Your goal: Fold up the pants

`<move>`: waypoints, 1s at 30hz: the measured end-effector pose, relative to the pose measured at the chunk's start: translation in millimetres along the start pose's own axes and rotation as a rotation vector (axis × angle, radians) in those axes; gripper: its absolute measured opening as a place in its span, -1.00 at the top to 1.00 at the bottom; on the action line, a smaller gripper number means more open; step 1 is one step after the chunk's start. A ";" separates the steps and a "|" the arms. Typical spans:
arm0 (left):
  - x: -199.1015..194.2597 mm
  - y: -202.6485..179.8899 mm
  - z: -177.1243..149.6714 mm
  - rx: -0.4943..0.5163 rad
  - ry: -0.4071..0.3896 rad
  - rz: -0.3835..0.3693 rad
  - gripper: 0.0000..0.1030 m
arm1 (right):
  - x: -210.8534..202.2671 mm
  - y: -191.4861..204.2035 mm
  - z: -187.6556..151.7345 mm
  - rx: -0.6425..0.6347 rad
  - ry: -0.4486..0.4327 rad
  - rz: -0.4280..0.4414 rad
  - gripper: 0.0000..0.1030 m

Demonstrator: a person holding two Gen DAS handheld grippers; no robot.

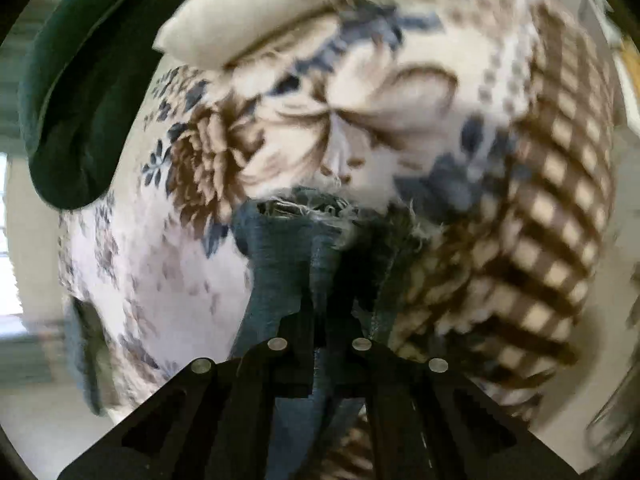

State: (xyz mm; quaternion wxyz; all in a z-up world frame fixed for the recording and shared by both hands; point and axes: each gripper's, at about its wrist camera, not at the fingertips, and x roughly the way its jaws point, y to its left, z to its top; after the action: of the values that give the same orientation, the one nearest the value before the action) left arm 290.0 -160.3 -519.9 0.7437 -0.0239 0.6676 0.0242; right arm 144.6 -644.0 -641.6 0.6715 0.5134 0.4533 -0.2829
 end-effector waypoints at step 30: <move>-28.2 148.7 -67.4 -0.185 0.032 0.060 -0.62 | -21.2 51.2 -97.7 -0.277 0.223 0.005 0.08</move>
State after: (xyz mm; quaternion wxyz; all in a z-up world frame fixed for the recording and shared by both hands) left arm 210.0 -16.6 -499.5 0.7265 -0.0730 0.6747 0.1077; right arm 147.7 -537.4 -606.3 0.6822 0.4452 0.5582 -0.1573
